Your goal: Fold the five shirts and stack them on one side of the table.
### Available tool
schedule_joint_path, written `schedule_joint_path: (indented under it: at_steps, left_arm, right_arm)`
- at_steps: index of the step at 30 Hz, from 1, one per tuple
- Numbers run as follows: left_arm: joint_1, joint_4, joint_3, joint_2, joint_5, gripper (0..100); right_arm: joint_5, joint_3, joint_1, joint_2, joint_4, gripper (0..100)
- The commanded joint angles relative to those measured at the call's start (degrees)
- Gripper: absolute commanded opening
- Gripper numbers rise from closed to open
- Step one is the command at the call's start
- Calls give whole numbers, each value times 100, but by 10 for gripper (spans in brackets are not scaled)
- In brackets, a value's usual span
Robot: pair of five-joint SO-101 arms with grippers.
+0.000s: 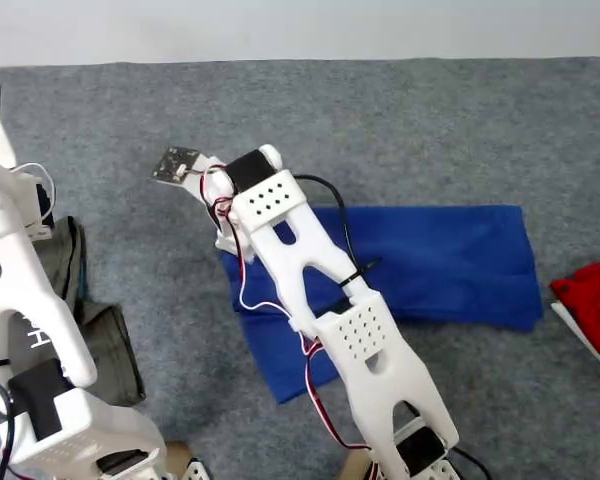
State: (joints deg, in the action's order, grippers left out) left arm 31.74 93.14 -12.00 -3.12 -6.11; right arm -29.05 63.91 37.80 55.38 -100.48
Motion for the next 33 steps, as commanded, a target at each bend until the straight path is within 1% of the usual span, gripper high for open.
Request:
schedule_joint_path:
  at_steps: [1, 4, 7, 14, 24, 27, 33]
  left_arm:
    - [-35, -97, -4, 211, -62, 22]
    - [-35, -97, -4, 211, -62, 22]
    - [-44, -97, -4, 211, -62, 22]
    - [-44, -97, -4, 211, -62, 22]
    - [-44, -88, -4, 211, -62, 22]
    - [-44, -88, -4, 211, -62, 22]
    - [-35, -88, -4, 211, -62, 22]
  right_arm:
    - [185, -387, -66, -787, -242, 110]
    - [264, -695, -66, -980, -242, 150]
    - [255, -809, -66, -963, -233, 152]
    - [264, -800, -66, -418, -224, 150]
    - [202, -791, -57, -251, -224, 56]
    - [-185, -791, -57, -303, -224, 10]
    - [-369, -791, -57, -576, -224, 13]
